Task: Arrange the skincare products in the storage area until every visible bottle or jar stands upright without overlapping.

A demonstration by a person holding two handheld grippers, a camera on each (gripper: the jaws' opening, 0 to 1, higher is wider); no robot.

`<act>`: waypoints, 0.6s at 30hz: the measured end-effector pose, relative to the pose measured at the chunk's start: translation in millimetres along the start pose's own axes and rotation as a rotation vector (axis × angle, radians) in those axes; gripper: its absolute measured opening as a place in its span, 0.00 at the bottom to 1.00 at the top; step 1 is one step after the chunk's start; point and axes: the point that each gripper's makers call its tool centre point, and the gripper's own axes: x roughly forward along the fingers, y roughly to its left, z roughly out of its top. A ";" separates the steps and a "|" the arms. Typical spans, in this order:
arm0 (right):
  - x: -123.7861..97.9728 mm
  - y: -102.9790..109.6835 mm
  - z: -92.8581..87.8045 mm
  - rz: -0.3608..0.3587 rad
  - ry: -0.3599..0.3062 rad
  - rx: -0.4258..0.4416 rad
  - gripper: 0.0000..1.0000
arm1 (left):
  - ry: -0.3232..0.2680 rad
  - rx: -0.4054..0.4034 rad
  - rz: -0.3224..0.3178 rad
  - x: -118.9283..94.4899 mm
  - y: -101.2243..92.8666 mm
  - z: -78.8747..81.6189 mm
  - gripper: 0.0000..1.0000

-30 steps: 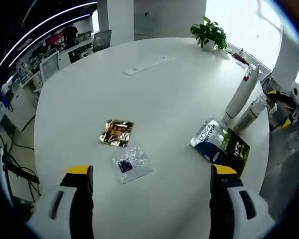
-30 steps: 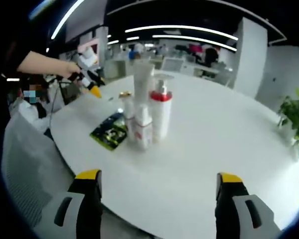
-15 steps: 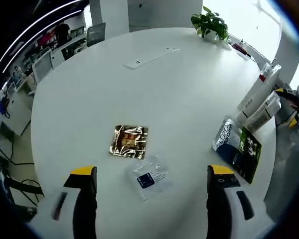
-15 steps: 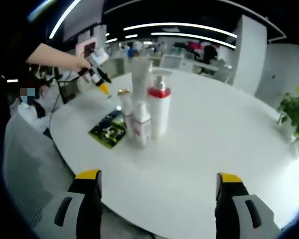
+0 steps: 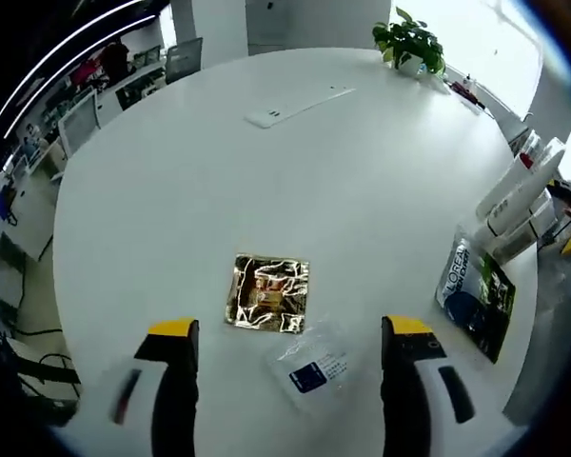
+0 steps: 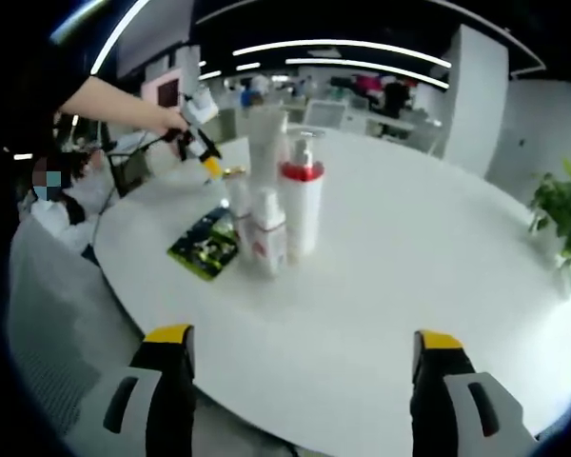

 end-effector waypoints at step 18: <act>0.5 -1.9 -5.8 -0.011 0.029 0.007 0.99 | 0.126 0.114 -0.020 31.8 13.9 2.2 0.60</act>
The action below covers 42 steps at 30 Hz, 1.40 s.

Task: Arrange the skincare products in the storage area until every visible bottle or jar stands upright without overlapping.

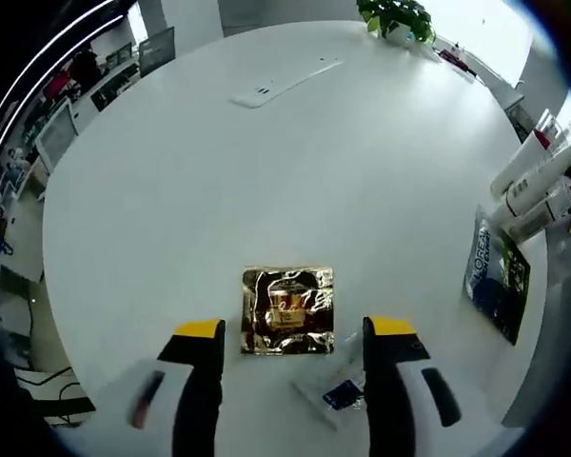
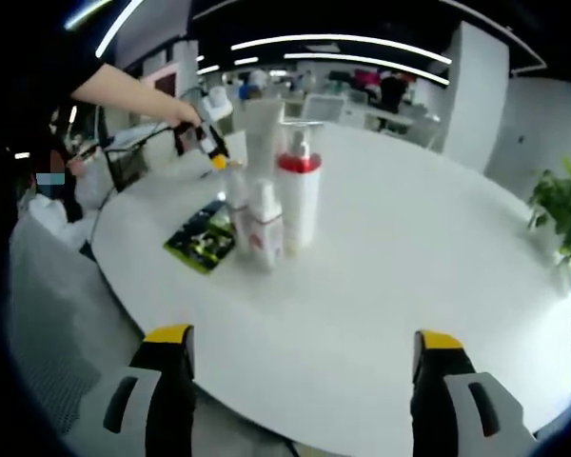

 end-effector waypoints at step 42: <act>1.6 -1.3 -6.0 -0.003 0.032 -0.015 0.97 | 0.030 -0.077 0.026 1.3 2.6 6.3 0.44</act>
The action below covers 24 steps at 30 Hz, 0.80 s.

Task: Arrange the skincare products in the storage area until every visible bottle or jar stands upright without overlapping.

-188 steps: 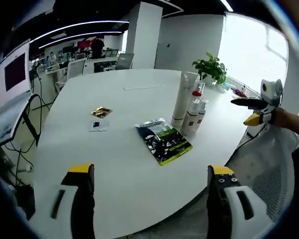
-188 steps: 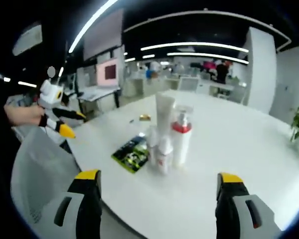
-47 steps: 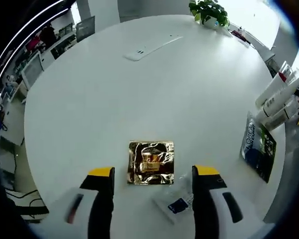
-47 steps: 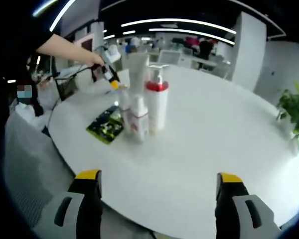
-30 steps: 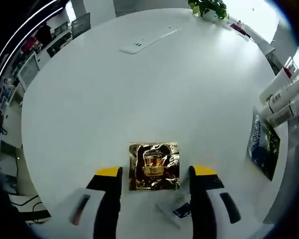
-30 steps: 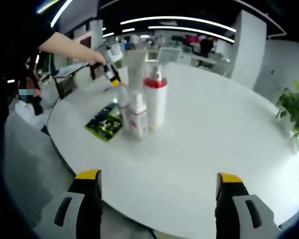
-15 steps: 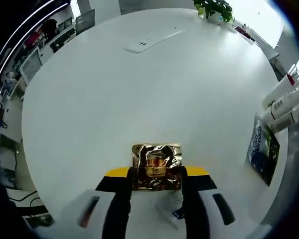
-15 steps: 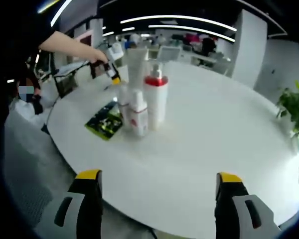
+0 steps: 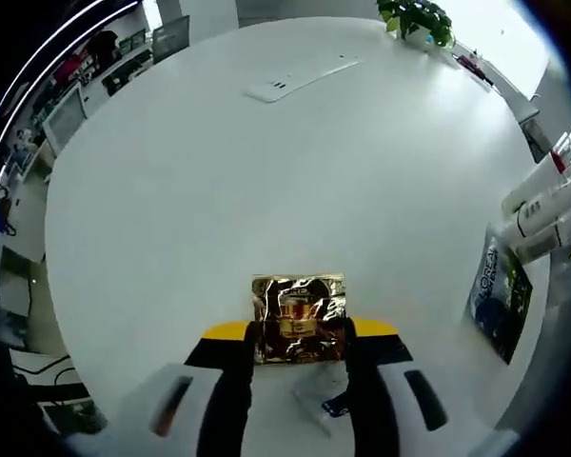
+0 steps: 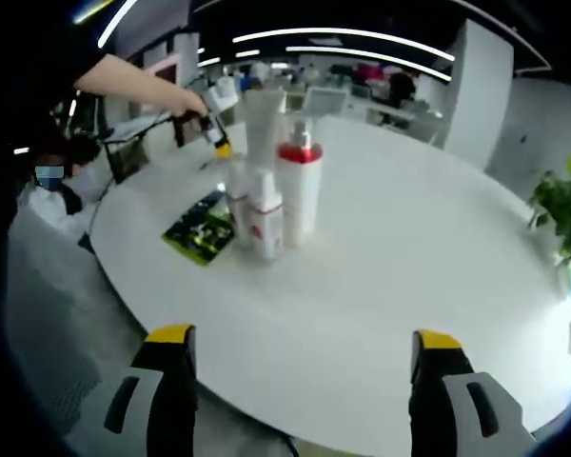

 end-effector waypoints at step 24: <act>-0.8 1.2 5.2 0.003 -0.021 -0.025 0.96 | 0.026 -0.117 0.024 -24.3 -16.5 -10.2 0.43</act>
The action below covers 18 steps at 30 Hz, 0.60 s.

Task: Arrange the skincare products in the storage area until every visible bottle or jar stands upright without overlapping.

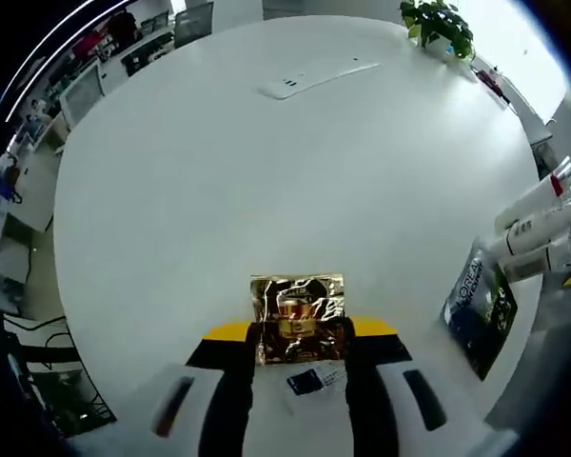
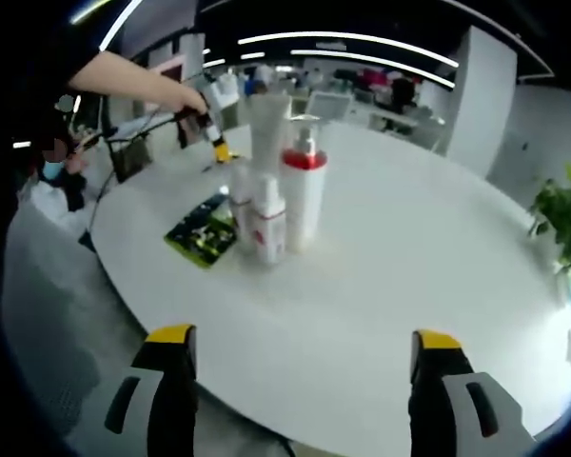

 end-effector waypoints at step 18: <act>-0.8 3.7 4.8 0.013 -0.019 -0.026 0.95 | -0.001 -0.085 0.016 -33.6 -35.2 -23.7 0.43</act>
